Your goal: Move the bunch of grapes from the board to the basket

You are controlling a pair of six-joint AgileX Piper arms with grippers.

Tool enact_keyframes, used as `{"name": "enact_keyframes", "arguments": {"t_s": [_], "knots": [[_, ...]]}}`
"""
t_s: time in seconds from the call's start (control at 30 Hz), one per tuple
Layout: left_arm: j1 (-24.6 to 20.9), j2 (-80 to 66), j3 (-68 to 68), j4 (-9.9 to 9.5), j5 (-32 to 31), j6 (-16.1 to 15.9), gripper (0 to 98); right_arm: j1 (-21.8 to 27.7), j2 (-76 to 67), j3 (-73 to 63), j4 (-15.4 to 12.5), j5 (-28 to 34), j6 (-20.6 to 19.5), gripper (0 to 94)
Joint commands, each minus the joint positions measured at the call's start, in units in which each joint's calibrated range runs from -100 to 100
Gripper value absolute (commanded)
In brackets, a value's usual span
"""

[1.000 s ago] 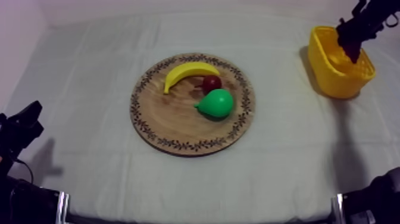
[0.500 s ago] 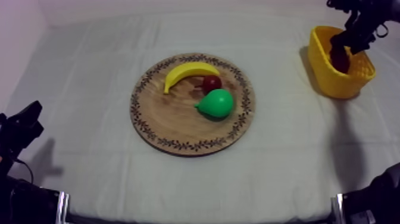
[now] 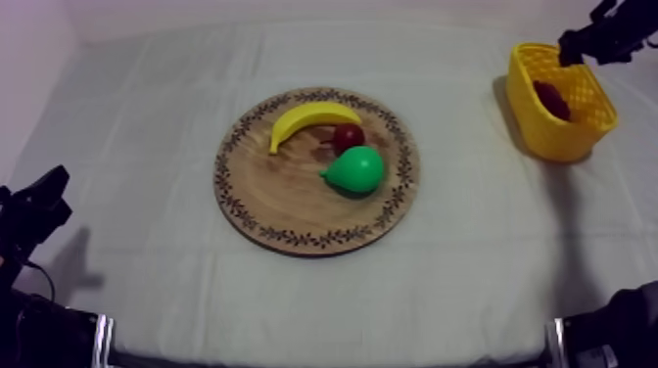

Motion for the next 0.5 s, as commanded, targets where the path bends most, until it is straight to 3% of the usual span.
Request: {"name": "enact_keyframes", "arguments": {"t_s": [0.0, 0.2, 0.47], "knots": [[0.0, 0.0, -0.02, -0.04, -0.05, -0.03, 0.1, 1.0, -9.47, 6.95, -0.43, -4.22, 0.35, 58.2], [0.0, 0.0, -0.02, -0.04, -0.05, -0.03, 0.1, 2.77, -24.62, 20.18, -0.68, -10.26, 0.96, 54.5], [0.0, 0.0, -0.02, -0.04, -0.05, -0.03, 0.1, 2.41, -41.14, 31.65, -0.46, -13.36, 0.39, 48.4]]}}
